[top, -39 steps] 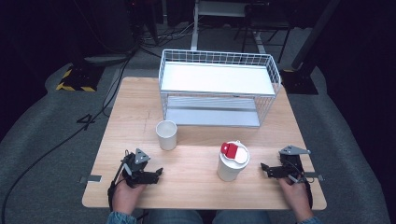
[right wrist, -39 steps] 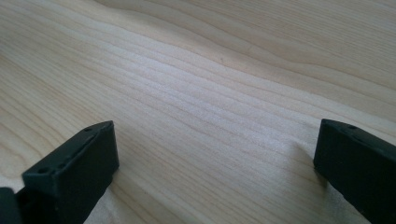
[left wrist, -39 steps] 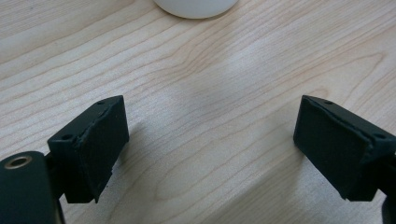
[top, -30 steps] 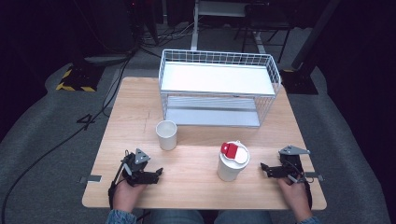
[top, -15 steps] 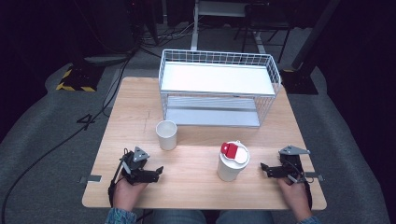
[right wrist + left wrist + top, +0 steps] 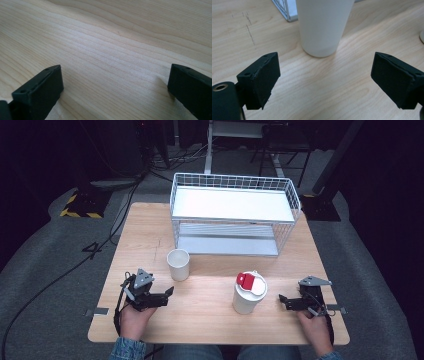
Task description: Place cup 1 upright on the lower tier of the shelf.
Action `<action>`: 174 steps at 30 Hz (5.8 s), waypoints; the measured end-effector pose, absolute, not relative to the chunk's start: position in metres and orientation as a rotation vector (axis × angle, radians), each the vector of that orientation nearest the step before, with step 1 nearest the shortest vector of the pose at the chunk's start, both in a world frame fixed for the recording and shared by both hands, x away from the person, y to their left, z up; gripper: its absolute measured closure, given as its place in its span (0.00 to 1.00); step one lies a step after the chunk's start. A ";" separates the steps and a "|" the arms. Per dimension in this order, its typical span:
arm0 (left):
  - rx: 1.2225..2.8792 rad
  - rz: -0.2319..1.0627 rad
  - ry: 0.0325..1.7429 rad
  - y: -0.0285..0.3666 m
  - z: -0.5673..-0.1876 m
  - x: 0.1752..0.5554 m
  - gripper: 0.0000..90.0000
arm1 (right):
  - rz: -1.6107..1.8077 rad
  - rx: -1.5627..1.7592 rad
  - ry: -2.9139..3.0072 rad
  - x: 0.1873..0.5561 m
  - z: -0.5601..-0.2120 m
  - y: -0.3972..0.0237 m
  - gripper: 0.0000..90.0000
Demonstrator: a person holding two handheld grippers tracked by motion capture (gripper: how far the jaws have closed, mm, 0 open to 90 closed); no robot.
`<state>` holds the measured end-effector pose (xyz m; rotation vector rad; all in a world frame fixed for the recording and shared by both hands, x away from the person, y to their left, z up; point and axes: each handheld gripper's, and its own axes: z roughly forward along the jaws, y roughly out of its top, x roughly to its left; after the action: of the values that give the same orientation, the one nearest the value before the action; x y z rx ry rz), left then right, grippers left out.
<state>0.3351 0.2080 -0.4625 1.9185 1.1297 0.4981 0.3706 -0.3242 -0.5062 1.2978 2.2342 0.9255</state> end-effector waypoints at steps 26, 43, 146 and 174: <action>1.760 0.532 1.038 0.184 -0.473 0.383 0.11 | 0.924 1.302 2.230 0.370 -0.506 -0.324 0.01; 1.770 0.504 1.055 0.174 -0.490 0.400 0.11 | 0.924 1.304 2.229 0.370 -0.506 -0.324 0.01; 1.814 0.554 0.945 0.038 -0.439 0.470 0.25 | 0.920 1.302 2.227 0.369 -0.506 -0.322 0.01; 1.780 0.664 0.989 0.007 -0.467 0.508 0.25 | 0.920 1.302 2.227 0.369 -0.506 -0.322 0.01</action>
<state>0.5075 0.0074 -0.4668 1.7796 0.9888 0.6636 0.3693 -0.3216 -0.5062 1.3019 2.2274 0.9197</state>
